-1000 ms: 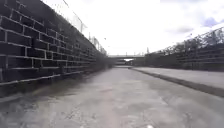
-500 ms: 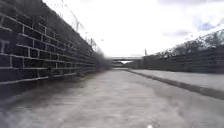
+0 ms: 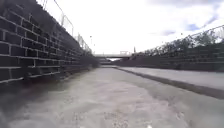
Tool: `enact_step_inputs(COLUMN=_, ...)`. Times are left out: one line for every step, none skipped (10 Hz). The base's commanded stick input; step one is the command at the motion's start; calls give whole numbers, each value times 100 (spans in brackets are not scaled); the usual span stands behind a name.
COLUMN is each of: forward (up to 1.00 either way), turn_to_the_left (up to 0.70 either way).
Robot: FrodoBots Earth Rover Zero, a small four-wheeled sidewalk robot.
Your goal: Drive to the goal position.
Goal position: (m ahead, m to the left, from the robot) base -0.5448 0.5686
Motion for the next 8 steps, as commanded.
enact_step_inputs(forward=100, turn_to_the_left=0)
enact_step_inputs(forward=0, turn_to_the_left=0)
enact_step_inputs(forward=0, turn_to_the_left=0)
enact_step_inputs(forward=0, turn_to_the_left=0)
enact_step_inputs(forward=0, turn_to_the_left=0)
enact_step_inputs(forward=0, turn_to_the_left=0)
enact_step_inputs(forward=0, turn_to_the_left=0)
enact_step_inputs(forward=0, turn_to_the_left=0)
